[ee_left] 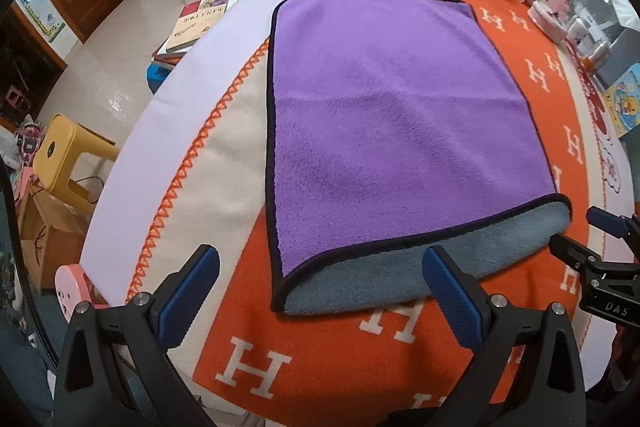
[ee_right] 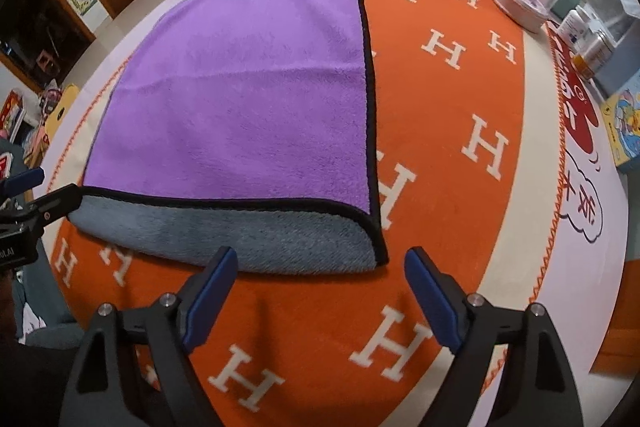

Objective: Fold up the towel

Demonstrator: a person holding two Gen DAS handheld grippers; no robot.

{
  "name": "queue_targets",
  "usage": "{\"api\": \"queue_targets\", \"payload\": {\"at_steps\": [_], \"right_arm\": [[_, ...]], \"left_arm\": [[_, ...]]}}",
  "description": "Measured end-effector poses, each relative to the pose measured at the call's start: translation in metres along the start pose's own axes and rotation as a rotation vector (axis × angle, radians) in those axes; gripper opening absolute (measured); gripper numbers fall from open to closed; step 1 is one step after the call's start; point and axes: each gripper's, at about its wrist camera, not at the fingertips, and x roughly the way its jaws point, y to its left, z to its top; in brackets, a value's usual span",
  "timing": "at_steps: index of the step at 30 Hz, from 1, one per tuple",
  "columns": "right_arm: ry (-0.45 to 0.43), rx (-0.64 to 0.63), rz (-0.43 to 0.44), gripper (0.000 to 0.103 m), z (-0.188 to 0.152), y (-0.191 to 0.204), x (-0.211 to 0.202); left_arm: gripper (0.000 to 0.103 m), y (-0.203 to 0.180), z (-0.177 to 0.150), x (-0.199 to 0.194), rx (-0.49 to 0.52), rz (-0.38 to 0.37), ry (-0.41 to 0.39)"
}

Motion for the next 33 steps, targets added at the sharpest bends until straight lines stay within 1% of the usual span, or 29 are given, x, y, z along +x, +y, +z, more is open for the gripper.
{"api": "queue_targets", "payload": {"at_steps": [4,6,10,14,16,18,24,26,28,30,33], "right_arm": [[0.017,-0.022,0.015,0.077,0.002,-0.005,0.012],[0.016,-0.034,0.02,0.072,0.003,-0.006,0.016],[0.025,-0.041,0.038,0.07,0.005,-0.008,0.021],[0.027,-0.044,0.046,0.066,0.005,-0.009,0.023],[0.026,-0.044,0.045,0.062,0.005,-0.009,0.023],[0.021,-0.04,0.044,0.058,0.004,-0.009,0.021],[0.004,-0.033,0.029,0.044,0.003,-0.014,0.016],[-0.001,-0.029,0.03,0.043,0.003,-0.015,0.014],[-0.011,-0.029,0.03,0.042,0.003,-0.016,0.012],[-0.021,-0.034,0.027,0.04,0.003,-0.016,0.011],[-0.031,-0.039,0.024,0.04,0.003,-0.016,0.009]], "left_arm": [[0.101,0.002,0.004,0.013,-0.016,-0.008,0.024],[0.1,0.003,0.005,0.019,-0.025,-0.025,0.033],[0.097,0.003,0.005,0.028,-0.027,-0.046,0.048],[0.094,-0.002,0.003,0.034,-0.033,-0.064,0.066],[0.09,-0.005,0.003,0.036,-0.03,-0.066,0.074],[0.083,-0.006,0.002,0.036,-0.026,-0.068,0.082],[0.071,-0.015,0.001,0.038,-0.011,-0.062,0.093],[0.067,-0.018,0.002,0.038,-0.009,-0.058,0.091],[0.063,-0.013,-0.004,0.034,-0.008,-0.056,0.088],[0.055,-0.011,-0.006,0.032,-0.009,-0.055,0.089],[0.047,-0.01,-0.007,0.031,-0.011,-0.051,0.089]]}}
